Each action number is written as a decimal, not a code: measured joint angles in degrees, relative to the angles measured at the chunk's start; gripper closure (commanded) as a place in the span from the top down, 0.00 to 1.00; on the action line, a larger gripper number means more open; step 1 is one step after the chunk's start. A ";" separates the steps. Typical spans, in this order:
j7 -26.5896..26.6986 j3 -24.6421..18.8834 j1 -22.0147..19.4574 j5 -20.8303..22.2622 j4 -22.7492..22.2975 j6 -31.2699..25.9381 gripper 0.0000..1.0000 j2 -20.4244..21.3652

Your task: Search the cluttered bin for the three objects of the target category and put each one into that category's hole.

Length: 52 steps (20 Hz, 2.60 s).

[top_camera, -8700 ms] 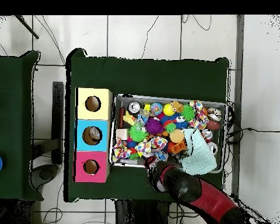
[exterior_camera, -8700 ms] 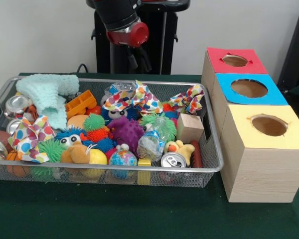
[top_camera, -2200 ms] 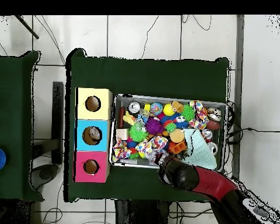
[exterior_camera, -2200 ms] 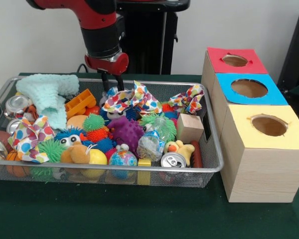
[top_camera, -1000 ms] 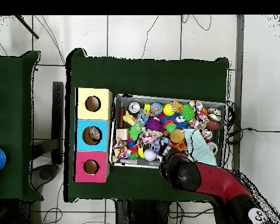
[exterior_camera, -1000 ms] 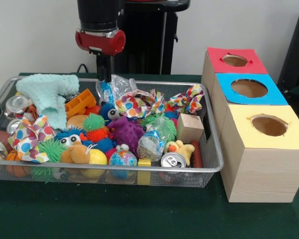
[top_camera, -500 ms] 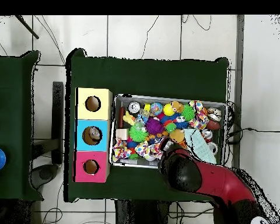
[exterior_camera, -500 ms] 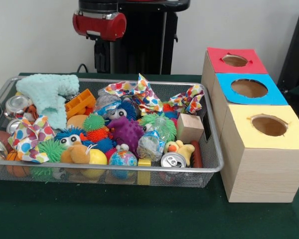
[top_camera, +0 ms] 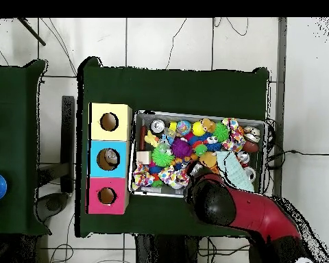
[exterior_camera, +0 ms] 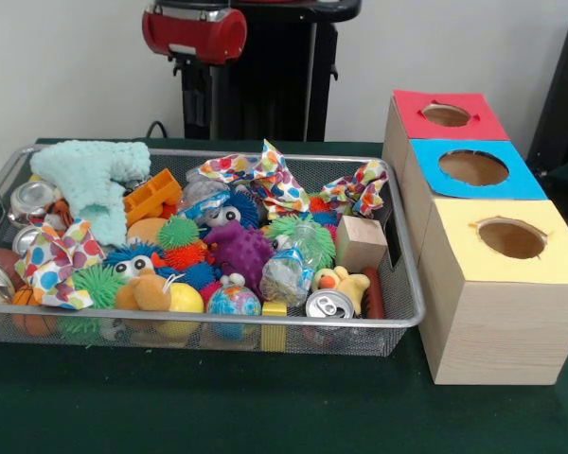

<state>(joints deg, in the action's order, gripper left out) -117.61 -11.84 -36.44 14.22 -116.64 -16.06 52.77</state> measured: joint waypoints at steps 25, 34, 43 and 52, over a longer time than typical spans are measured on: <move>0.00 13.07 15.20 -0.40 0.60 15.24 1.00 -12.46; 0.00 19.90 19.11 -2.95 2.02 24.96 1.00 -19.56; 0.00 26.34 22.51 -4.57 2.17 25.28 1.00 -21.53; 0.00 27.43 22.58 -4.57 2.17 25.28 1.00 -21.59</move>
<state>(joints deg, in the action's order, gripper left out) -117.61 15.59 -13.87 9.64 -114.47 9.21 31.18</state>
